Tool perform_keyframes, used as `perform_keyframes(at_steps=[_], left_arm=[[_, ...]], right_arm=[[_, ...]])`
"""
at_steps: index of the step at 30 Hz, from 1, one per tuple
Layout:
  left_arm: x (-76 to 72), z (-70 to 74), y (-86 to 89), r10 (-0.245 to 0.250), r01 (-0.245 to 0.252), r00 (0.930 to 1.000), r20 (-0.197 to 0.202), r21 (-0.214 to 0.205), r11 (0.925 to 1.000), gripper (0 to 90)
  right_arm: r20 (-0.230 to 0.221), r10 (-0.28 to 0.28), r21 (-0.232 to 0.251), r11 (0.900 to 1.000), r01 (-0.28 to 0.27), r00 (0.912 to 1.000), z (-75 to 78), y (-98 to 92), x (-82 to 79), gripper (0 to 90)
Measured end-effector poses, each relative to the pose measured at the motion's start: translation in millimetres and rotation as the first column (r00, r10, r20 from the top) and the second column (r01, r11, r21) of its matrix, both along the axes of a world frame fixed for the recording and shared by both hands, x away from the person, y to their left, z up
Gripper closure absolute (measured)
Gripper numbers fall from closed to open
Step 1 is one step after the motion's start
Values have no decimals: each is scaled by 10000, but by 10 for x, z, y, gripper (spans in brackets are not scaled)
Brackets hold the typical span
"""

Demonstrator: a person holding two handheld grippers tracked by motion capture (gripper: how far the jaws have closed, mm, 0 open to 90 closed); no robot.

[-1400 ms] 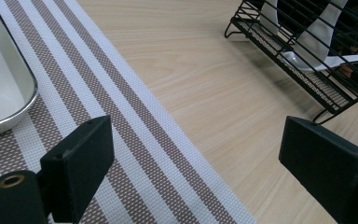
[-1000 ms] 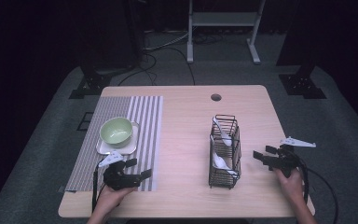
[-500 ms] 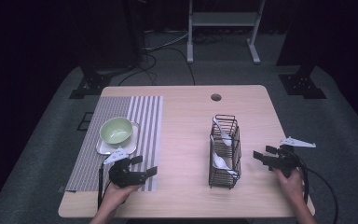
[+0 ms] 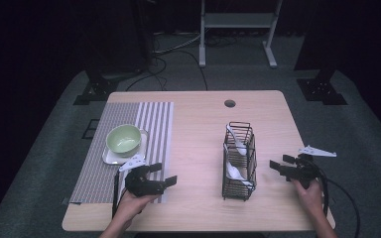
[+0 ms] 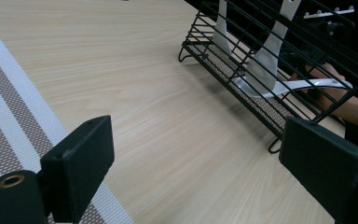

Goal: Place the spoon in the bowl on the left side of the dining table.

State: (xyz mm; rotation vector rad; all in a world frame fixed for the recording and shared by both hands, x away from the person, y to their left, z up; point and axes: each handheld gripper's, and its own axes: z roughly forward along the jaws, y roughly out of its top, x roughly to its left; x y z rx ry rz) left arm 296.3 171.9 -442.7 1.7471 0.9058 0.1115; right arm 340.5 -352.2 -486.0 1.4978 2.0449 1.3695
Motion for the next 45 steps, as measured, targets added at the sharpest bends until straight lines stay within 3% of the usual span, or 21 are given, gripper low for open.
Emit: perform_keyframes(at_steps=[23,27,39,45], left_arm=[[11,100,-191,-601,601,9982,27,-31,9982,92],[26,115,-216,-612,612,9981,22,114,9981,92],[39,210,-345,-945,947,9954,123,-140,9954,92],[51,236,-384,-874,875,9961,138,-106,9961,92]], right_arm=[[39,39,-5,10000,-39,10000,0,0,-1,207],[23,48,15,10000,-48,10000,0,0,-1,207],[51,76,-25,10000,-76,10000,-1,1,0,207],[42,85,-31,10000,-85,10000,0,2,0,207]])
